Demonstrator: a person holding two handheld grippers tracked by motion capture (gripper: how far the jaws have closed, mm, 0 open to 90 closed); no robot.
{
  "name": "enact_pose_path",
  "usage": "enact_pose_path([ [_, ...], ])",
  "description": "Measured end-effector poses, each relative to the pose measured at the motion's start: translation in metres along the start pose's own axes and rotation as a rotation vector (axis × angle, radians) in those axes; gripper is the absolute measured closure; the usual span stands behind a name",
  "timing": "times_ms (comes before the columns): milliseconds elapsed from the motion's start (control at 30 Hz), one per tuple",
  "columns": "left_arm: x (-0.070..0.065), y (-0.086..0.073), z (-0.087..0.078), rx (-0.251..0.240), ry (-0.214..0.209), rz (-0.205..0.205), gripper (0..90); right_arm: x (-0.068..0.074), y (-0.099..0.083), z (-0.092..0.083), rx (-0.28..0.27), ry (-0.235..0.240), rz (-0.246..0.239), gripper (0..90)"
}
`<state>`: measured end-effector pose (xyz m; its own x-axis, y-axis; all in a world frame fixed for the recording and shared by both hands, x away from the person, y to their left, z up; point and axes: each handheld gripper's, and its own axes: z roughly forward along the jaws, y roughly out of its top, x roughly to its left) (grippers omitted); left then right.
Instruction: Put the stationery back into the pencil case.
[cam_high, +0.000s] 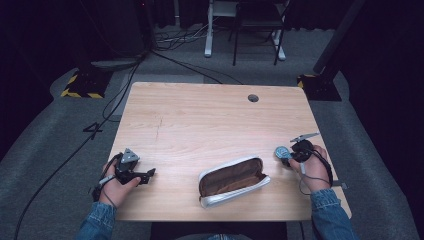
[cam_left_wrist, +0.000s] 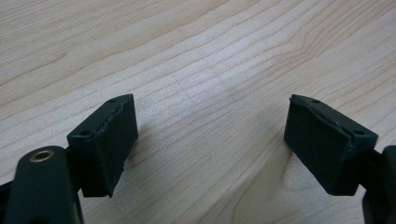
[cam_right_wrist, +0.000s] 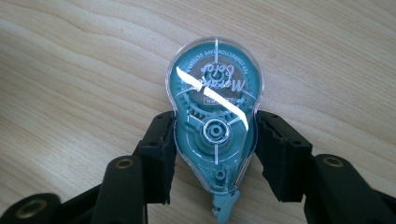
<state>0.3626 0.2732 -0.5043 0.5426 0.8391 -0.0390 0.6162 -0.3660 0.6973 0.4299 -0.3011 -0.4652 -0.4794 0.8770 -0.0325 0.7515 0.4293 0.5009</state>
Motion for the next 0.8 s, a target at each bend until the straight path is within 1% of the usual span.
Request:
enact_pose_path([
  [100,0.000,0.000,0.000,-0.001,-0.005,-0.002,17.9,0.001,0.001,-0.007,-0.019,0.008,-0.001,50.2],
  [233,0.000,0.000,0.000,0.000,-0.001,-0.003,17.8,0.003,0.004,-0.018,-0.051,0.017,-0.005,50.2],
  [267,0.000,0.000,0.000,0.000,-0.001,-0.003,17.7,0.003,0.004,-0.018,-0.051,0.017,-0.005,50.2],
  [300,0.000,0.000,0.000,0.000,-0.003,-0.005,17.7,0.005,0.005,-0.026,-0.068,0.016,-0.008,50.2],
  [467,0.000,0.000,0.000,0.003,0.000,-0.001,17.6,0.008,0.008,-0.042,-0.113,0.025,-0.016,50.2],
  [500,0.000,0.000,0.000,0.003,0.000,-0.001,17.6,0.008,0.008,-0.042,-0.113,0.025,-0.016,50.2],
  [533,0.000,0.000,0.000,0.003,0.000,-0.002,17.6,0.009,0.009,-0.048,-0.129,0.032,-0.016,50.2],
  [800,0.000,0.000,0.001,0.002,0.000,-0.001,17.6,0.018,0.013,-0.063,-0.165,0.048,-0.034,50.2],
])
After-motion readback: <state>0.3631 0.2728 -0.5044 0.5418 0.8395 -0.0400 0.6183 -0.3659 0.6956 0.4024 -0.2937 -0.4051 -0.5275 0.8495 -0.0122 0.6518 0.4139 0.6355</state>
